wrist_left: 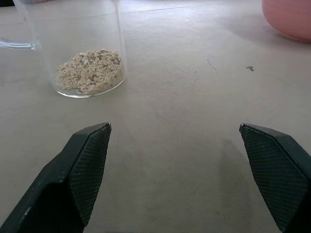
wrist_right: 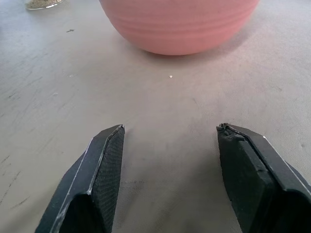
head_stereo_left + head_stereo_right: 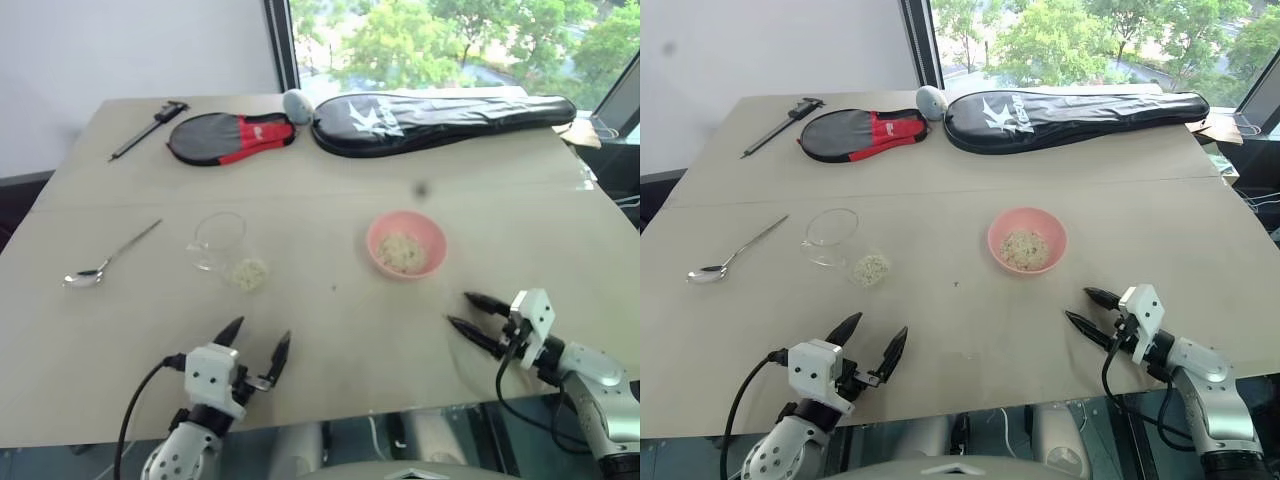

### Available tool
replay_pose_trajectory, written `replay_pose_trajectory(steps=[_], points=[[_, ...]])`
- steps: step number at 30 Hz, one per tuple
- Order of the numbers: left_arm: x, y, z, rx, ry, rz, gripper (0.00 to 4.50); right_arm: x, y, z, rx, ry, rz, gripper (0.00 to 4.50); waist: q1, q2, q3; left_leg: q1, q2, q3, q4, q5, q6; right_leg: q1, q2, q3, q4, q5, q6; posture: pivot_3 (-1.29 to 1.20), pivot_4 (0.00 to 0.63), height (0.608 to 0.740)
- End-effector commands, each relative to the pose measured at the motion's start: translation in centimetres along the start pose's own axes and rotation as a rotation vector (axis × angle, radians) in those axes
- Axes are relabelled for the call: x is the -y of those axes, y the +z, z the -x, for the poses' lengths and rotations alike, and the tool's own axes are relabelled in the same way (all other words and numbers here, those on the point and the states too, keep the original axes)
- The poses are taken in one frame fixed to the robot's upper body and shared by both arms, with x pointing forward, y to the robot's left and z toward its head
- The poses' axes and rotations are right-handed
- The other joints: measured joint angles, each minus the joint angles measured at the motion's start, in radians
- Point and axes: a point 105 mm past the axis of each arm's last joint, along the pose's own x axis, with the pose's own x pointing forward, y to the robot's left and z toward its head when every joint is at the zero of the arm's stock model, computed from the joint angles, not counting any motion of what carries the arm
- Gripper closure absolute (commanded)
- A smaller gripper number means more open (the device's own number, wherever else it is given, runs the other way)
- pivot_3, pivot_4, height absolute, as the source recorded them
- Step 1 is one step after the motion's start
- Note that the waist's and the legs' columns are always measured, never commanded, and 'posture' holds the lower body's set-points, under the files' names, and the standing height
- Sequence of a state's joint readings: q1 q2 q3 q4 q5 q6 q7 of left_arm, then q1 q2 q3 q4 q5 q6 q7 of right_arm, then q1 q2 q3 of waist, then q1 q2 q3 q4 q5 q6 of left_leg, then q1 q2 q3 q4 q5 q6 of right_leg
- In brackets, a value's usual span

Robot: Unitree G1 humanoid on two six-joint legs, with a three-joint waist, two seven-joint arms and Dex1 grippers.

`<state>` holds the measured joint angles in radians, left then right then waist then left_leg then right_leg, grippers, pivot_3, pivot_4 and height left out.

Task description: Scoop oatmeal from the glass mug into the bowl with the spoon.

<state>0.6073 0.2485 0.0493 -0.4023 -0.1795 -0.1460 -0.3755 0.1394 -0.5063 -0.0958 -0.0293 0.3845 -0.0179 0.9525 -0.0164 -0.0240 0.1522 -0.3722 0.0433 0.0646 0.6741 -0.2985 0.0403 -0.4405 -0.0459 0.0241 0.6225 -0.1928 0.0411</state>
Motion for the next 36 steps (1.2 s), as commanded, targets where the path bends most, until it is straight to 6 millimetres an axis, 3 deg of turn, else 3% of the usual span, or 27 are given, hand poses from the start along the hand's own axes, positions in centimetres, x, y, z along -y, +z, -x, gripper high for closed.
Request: replay_pose_trajectory(steps=[1, 19, 36], points=[[0.2, -1.0, 0.5, -0.048, 0.019, 0.003, 0.03, 0.2, -0.1, 0.2, -0.007, -0.002, -0.003, 1.45, 0.000, 0.000, 0.000, 0.000, 0.000, 0.000, 0.000, 0.000, 0.000, 0.000, 0.000, 0.000, 0.000, 0.000, 0.000, 0.00, 0.150, 0.740], [-0.3, -0.7, -0.3, -0.020, 0.027, 0.017, 0.03, 0.8, -0.2, 0.1, 0.001, -0.022, 0.007, 1.45, 0.002, 0.000, -0.001, 0.001, -0.001, 0.000, 0.001, 0.000, 0.000, 0.001, 0.000, 0.000, 0.001, 0.000, 0.000, 0.00, 0.150, 0.740], [-1.3, -0.9, 0.9, -0.072, 0.121, 0.021, 0.03, -1.0, -0.2, -0.5, 0.012, 0.030, -0.014, 1.45, 0.001, 0.000, -0.001, 0.001, 0.000, 0.000, 0.000, 0.000, 0.000, 0.001, 0.001, 0.000, 0.001, 0.000, 0.000, 0.00, 0.150, 0.740]])
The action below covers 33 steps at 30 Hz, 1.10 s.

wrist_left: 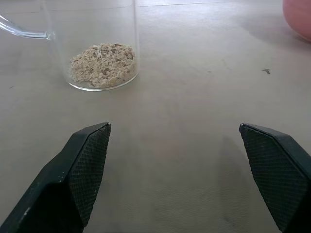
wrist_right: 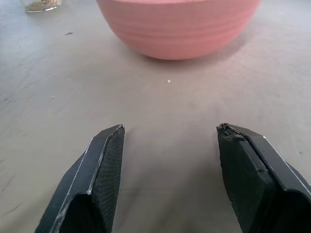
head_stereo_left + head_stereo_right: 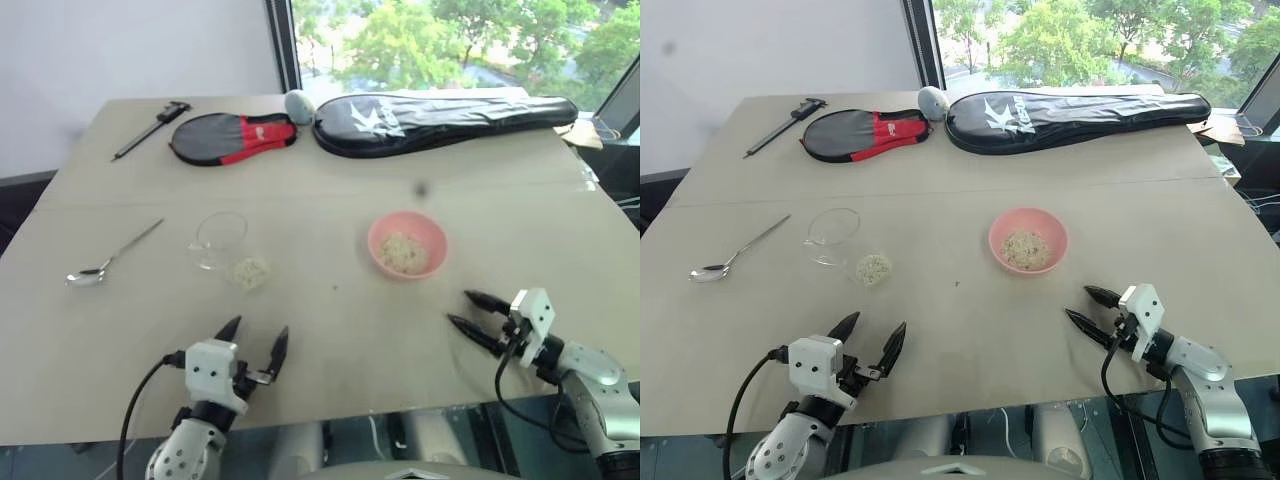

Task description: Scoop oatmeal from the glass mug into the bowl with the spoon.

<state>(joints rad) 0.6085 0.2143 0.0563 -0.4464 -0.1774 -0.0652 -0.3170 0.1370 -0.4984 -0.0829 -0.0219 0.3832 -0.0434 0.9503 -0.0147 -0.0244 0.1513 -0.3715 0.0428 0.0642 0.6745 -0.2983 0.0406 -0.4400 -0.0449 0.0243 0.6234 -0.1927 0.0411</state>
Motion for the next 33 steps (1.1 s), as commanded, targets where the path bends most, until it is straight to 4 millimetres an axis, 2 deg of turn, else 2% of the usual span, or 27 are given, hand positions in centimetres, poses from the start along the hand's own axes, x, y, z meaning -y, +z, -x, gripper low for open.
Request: replay_pose_trajectory(steps=[1, 5, 9, 12, 16, 19, 22, 25, 28, 31, 33], points=[[-1.0, -1.1, 1.1, -0.047, 0.043, -0.020, 0.03, -0.9, -0.2, -0.3, -0.003, 0.026, -0.023, 1.45, -0.001, 0.000, 0.000, 0.000, 0.000, 0.000, 0.000, 0.000, 0.000, 0.000, 0.000, 0.000, 0.000, 0.000, 0.000, 0.00, 0.150, 0.740], [-1.0, -1.3, 1.5, -0.034, 0.027, 0.017, 0.03, -1.6, 0.3, -0.4, 0.004, 0.061, -0.017, 1.45, 0.000, 0.000, 0.000, 0.000, 0.000, 0.000, 0.000, 0.000, 0.000, 0.000, 0.000, 0.000, 0.000, 0.000, 0.000, 0.00, 0.150, 0.740], [-2.4, -0.7, 1.8, 0.009, 0.060, 0.013, 0.03, -3.9, 1.9, -0.4, 0.019, 0.166, -0.002, 1.45, 0.000, 0.001, 0.000, 0.000, 0.000, 0.000, 0.000, 0.000, 0.000, 0.000, 0.000, 0.000, 0.000, 0.000, 0.000, 0.00, 0.150, 0.740], [-4.4, 0.5, 1.5, 0.044, 0.103, 0.035, 0.03, -5.5, 3.9, -0.5, 0.045, 0.248, 0.014, 1.45, 0.000, 0.001, 0.000, -0.003, 0.000, 0.000, 0.000, 0.000, 0.000, -0.003, 0.000, 0.000, 0.001, 0.000, 0.000, 0.00, 0.150, 0.740], [-6.9, 2.6, 0.4, 0.037, 0.051, -0.016, 0.03, -7.0, 7.1, -1.1, 0.095, 0.330, 0.068, 1.45, 0.003, 0.000, 0.001, -0.008, 0.001, -0.002, 0.004, 0.000, 0.000, -0.007, 0.000, -0.003, 0.003, 0.000, 0.000, 0.00, 0.150, 0.740], [-9.3, 4.1, -0.4, 0.017, 0.024, -0.086, 0.03, -7.8, 9.1, -1.8, 0.135, 0.370, 0.097, 1.45, 0.004, -0.002, 0.002, -0.009, 0.001, -0.003, 0.006, 0.000, 0.000, -0.006, 0.000, -0.004, 0.003, 0.000, 0.000, 0.00, 0.150, 0.740], [-12.6, 5.8, -1.8, -0.032, -0.006, -0.171, 0.03, -8.6, 10.9, -2.9, 0.169, 0.387, 0.113, 1.45, 0.006, -0.002, 0.002, -0.010, 0.000, -0.002, 0.007, 0.000, 0.000, -0.006, 0.000, -0.006, 0.003, 0.000, 0.000, 0.00, 0.150, 0.740], [-15.6, 7.1, -3.0, -0.102, -0.023, -0.223, 0.03, -9.0, 11.4, -3.6, 0.161, 0.411, 0.141, 1.45, 0.005, -0.002, 0.002, -0.011, 0.001, -0.002, 0.008, 0.000, 0.000, -0.006, 0.000, -0.008, 0.004, 0.000, 0.000, 0.00, 0.150, 0.740], [-17.8, 8.0, -4.0, -0.142, -0.029, -0.244, 0.03, -8.7, 11.4, -4.0, 0.148, 0.401, 0.132, 1.45, 0.005, -0.003, 0.003, -0.011, 0.000, 0.000, 0.008, 0.000, -0.001, -0.006, -0.001, -0.007, 0.003, 0.003, -0.004, 0.00, 0.150, 0.740], [-19.9, 8.1, -4.7, -0.188, -0.015, -0.243, 0.03, -8.5, 11.3, -4.2, 0.134, 0.391, 0.129, 1.45, 0.005, -0.004, 0.003, -0.012, 0.000, 0.001, 0.008, 0.001, -0.001, -0.006, -0.001, -0.007, 0.003, 0.003, -0.004, 0.00, 0.150, 0.740], [-20.6, 8.0, -5.0, -0.203, -0.016, -0.239, 0.03, -8.5, 11.3, -4.3, 0.128, 0.383, 0.130, 1.45, 0.005, -0.004, 0.003, -0.012, 0.000, 0.001, 0.008, 0.001, -0.001, -0.006, -0.001, -0.007, 0.003, 0.003, -0.004, 0.00, 0.150, 0.740]])
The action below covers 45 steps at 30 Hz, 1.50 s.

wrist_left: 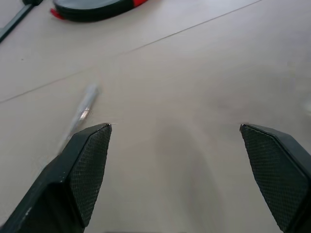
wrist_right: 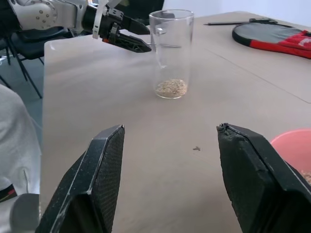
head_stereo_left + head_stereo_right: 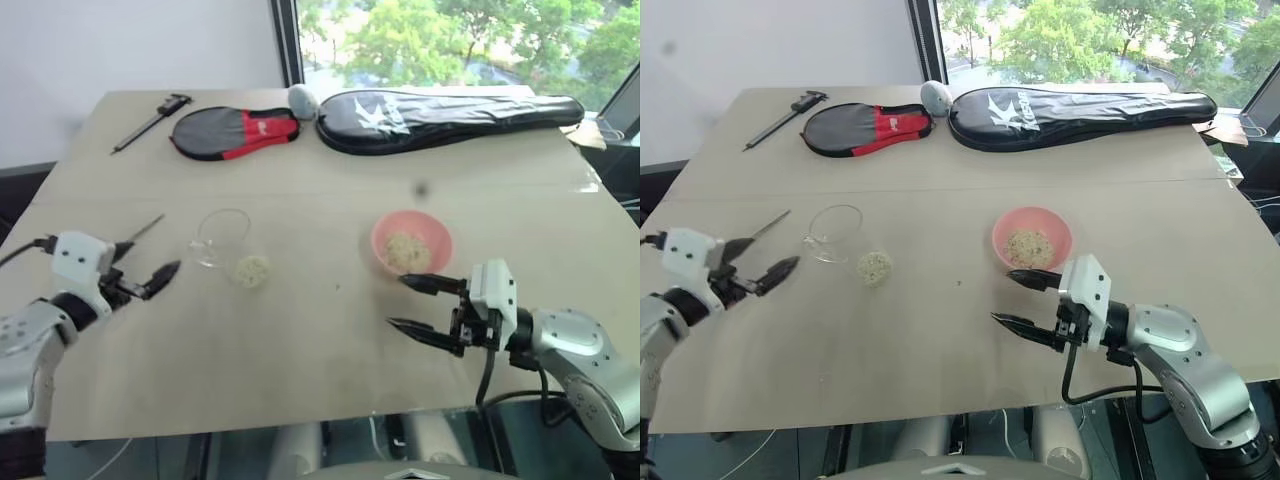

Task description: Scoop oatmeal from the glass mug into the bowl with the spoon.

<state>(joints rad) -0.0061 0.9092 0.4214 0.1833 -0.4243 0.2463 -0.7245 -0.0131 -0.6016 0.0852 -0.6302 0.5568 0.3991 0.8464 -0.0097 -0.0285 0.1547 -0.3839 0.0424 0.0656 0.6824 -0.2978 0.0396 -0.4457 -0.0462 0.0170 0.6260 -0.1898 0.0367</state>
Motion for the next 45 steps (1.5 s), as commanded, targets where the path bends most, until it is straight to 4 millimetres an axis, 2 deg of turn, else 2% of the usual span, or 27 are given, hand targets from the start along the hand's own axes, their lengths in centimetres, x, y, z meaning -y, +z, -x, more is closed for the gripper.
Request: replay_pose_trajectory(steps=[1, 6, 11, 18, 21, 25, 29, 32, 37, 40, 45], points=[[-1.5, -0.5, -0.2, -0.040, -0.011, -0.023, 0.03, -0.2, 0.5, -0.2, 0.007, -0.003, 0.016, 1.45, -0.001, 0.000, 0.000, 0.000, 0.000, 0.001, 0.000, 0.000, 0.000, 0.000, 0.000, 0.000, 0.000, 0.000, 0.000, 0.00, 0.150, 0.740], [-2.9, -1.0, -1.6, -0.101, -0.024, -0.078, 0.03, -0.2, 0.6, -0.2, 0.003, -0.018, 0.016, 1.45, 0.001, -0.001, 0.000, 0.000, 0.000, 0.000, 0.000, 0.000, 0.000, 0.000, 0.000, 0.000, 0.001, 0.000, 0.000, 0.00, 0.150, 0.740], [-4.4, 0.0, -2.5, -0.082, 0.009, -0.076, 0.03, 0.3, 0.6, 0.1, -0.006, -0.049, 0.027, 1.45, 0.002, -0.002, 0.000, 0.000, 0.000, 0.000, 0.001, 0.000, 0.000, 0.000, 0.000, 0.000, 0.001, 0.001, 0.000, 0.00, 0.150, 0.740], [-7.1, -0.3, -1.9, -0.113, 0.098, -0.071, 0.03, 0.5, 0.4, 0.4, -0.016, -0.064, 0.028, 1.45, -0.001, -0.003, 0.000, 0.000, 0.000, 0.001, 0.001, 0.000, 0.000, 0.000, 0.000, 0.000, 0.001, 0.002, 0.003, 0.00, 0.150, 0.740], [-7.8, -2.2, -1.2, -0.188, 0.139, -0.045, 0.03, 0.6, 0.4, 0.5, -0.018, -0.073, 0.030, 1.45, -0.001, -0.003, 0.000, 0.000, 0.000, 0.001, 0.001, 0.000, 0.000, 0.000, 0.000, 0.000, 0.001, 0.002, 0.003, 0.00, 0.150, 0.740], [-6.8, -5.0, -1.4, -0.278, 0.107, 0.011, 0.03, 0.9, 0.6, 0.5, -0.014, -0.086, 0.034, 1.45, 0.000, -0.004, -0.001, 0.001, 0.000, 0.001, 0.002, 0.000, 0.000, 0.001, 0.000, 0.000, 0.002, 0.003, 0.004, 0.00, 0.150, 0.740], [-6.1, -6.2, -2.1, -0.312, 0.116, 0.085, 0.03, 1.0, 0.6, 0.5, -0.013, -0.090, 0.035, 1.45, 0.000, -0.002, -0.002, 0.004, 0.000, 0.002, 0.002, 0.000, 0.000, 0.003, 0.000, 0.001, 0.004, 0.003, 0.004, 0.00, 0.150, 0.740], [-6.0, -6.6, -2.2, -0.345, 0.118, 0.088, 0.85, 1.0, 0.6, 0.6, -0.013, -0.094, 0.039, 1.45, 0.001, -0.002, -0.003, 0.005, 0.000, 0.001, 0.003, 0.000, 0.000, 0.003, 0.000, 0.001, 0.008, 0.003, 0.004, 0.00, 0.150, 0.740], [-5.6, -7.3, -2.2, -0.354, 0.109, 0.153, 3.21, 1.3, 0.6, 1.1, -0.021, -0.127, 0.039, 1.45, -0.004, 0.000, -0.004, 0.010, 0.000, 0.003, 0.004, 0.001, 0.000, 0.003, 0.000, 0.003, 0.015, -0.001, 0.002, 0.00, 0.150, 0.740], [-5.5, -8.0, -1.7, -0.368, 0.115, 0.160, 4.44, 1.4, 0.5, 1.2, -0.021, -0.135, 0.039, 1.45, -0.007, 0.001, -0.004, 0.017, 0.001, 0.004, 0.004, 0.001, 0.000, 0.007, 0.001, 0.005, 0.016, -0.003, 0.003, 0.00, 0.150, 0.740], [-5.6, -7.9, -1.6, -0.319, 0.137, 0.184, 4.44, 1.5, 0.6, 1.2, -0.018, -0.137, 0.038, 1.45, -0.008, 0.002, -0.005, 0.019, 0.001, 0.008, 0.003, 0.000, 0.000, 0.008, 0.001, 0.009, 0.016, -0.003, 0.003, 0.00, 0.150, 0.740]])
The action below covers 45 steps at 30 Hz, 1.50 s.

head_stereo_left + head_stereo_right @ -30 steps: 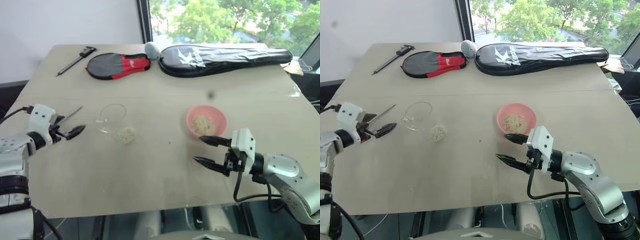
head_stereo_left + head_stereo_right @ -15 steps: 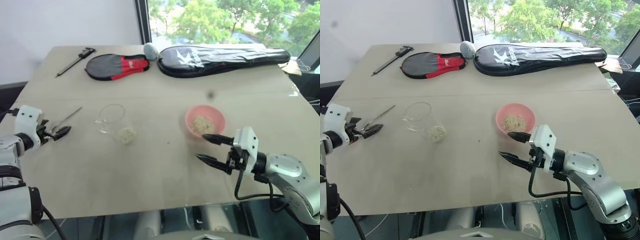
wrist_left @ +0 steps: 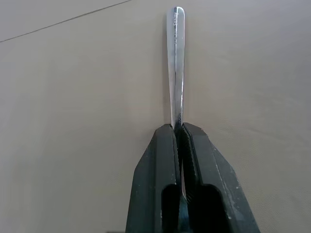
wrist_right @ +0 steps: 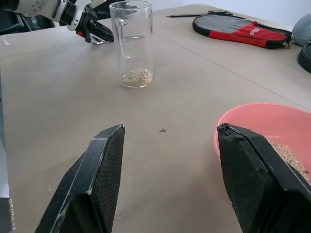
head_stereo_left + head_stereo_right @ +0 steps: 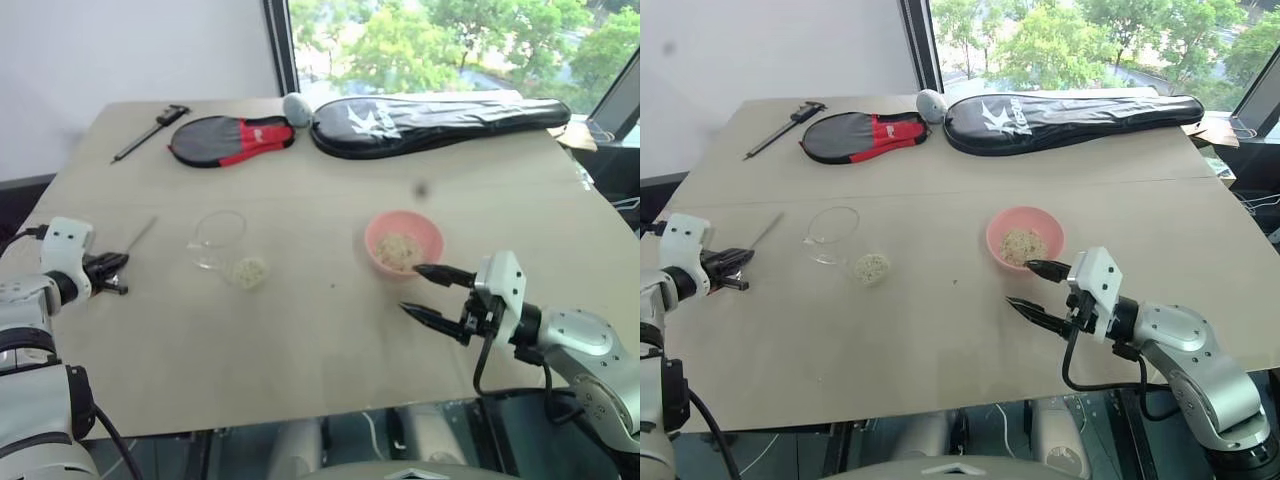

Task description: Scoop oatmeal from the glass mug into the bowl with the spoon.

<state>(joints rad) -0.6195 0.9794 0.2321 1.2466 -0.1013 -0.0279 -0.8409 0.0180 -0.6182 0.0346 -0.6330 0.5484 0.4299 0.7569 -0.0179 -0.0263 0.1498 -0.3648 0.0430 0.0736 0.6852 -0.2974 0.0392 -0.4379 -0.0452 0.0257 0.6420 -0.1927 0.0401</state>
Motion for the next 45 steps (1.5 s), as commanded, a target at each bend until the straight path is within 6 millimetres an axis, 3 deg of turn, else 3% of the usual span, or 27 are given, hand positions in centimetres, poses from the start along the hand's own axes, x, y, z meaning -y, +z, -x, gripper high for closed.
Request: replay_pose_trajectory(steps=[1, 6, 12, 18, 27, 31, 34, 38, 41, 45], points=[[0.2, -2.4, 0.1, -0.037, 0.017, 0.068, 4.44, 0.0, 1.2, 0.1, 0.033, 0.003, 0.047, 1.45, 0.000, 0.000, 0.000, 0.000, 0.000, 0.000, 0.000, 0.000, 0.000, 0.000, 0.000, 0.000, 0.000, 0.000, 0.000, 0.00, 0.150, 0.740], [-0.3, 0.1, 0.1, 0.132, 0.057, 0.076, 4.44, 0.1, 1.2, 0.2, 0.029, 0.010, 0.048, 1.45, 0.002, 0.000, 0.000, 0.000, 0.000, 0.000, -0.001, 0.000, 0.000, 0.000, 0.000, 0.000, 0.000, 0.000, 0.000, 0.00, 0.150, 0.740], [-1.1, 6.0, 1.4, 0.446, 0.099, 0.109, 4.44, 0.1, 1.6, 0.1, 0.037, 0.023, 0.049, 1.45, 0.010, -0.011, 0.002, -0.004, 0.000, -0.003, 0.000, 0.000, 0.000, -0.002, 0.000, -0.002, -0.001, 0.002, -0.004, 0.00, 0.150, 0.740], [0.4, 12.7, 4.5, 0.740, 0.076, 0.110, 4.44, 0.2, 2.1, -0.3, 0.050, 0.053, 0.047, 1.45, 0.010, -0.017, 0.002, -0.017, -0.001, -0.005, 0.003, 0.000, 0.000, -0.010, -0.003, -0.005, -0.005, 0.005, -0.001, 0.00, 0.150, 0.740], [7.4, 21.0, 9.4, 1.005, -0.084, -0.006, 4.44, 1.9, 4.7, -1.0, 0.146, 0.031, 0.022, 1.45, 0.009, -0.018, 0.003, -0.018, -0.001, -0.007, 0.002, 0.000, 0.000, -0.009, -0.003, -0.007, -0.006, 0.005, 0.000, 0.00, 0.150, 0.740], [10.7, 23.4, 11.0, 1.070, -0.171, -0.075, 4.44, 2.7, 6.8, -1.6, 0.214, 0.002, -0.015, 1.45, 0.009, -0.018, 0.004, -0.018, -0.002, -0.008, 0.002, 0.000, 0.000, -0.008, -0.002, -0.007, -0.006, 0.005, 0.000, 0.00, 0.150, 0.740], [14.4, 25.3, 12.1, 1.109, -0.284, -0.147, 4.44, 4.4, 7.9, -2.6, 0.236, -0.108, -0.107, 1.45, 0.008, -0.017, 0.004, -0.017, -0.002, -0.009, 0.002, 0.000, -0.001, -0.008, -0.002, -0.007, -0.005, 0.005, -0.001, 0.00, 0.150, 0.740], [19.3, 25.5, 12.7, 1.086, -0.472, -0.239, 4.44, 5.2, 10.1, -3.7, 0.267, -0.143, -0.188, 1.45, 0.007, -0.016, 0.005, -0.018, -0.002, -0.009, 0.002, 0.001, -0.001, -0.008, -0.002, -0.007, -0.005, 0.005, -0.001, 0.00, 0.150, 0.740], [23.9, 24.3, 12.7, 1.017, -0.637, -0.339, 4.44, 4.9, 12.7, -4.4, 0.353, -0.091, -0.274, 1.45, 0.005, -0.015, 0.005, -0.018, -0.002, -0.010, 0.002, 0.001, -0.001, -0.008, -0.001, -0.007, -0.005, 0.005, -0.001, 0.00, 0.150, 0.740], [27.0, 22.9, 12.4, 0.938, -0.717, -0.469, 4.44, 4.8, 14.1, -4.9, 0.389, -0.074, -0.336, 1.45, 0.005, -0.012, 0.008, -0.019, -0.002, -0.011, 0.002, 0.001, -0.001, -0.009, -0.001, -0.007, -0.006, 0.005, -0.001, 0.00, 0.150, 0.740]])
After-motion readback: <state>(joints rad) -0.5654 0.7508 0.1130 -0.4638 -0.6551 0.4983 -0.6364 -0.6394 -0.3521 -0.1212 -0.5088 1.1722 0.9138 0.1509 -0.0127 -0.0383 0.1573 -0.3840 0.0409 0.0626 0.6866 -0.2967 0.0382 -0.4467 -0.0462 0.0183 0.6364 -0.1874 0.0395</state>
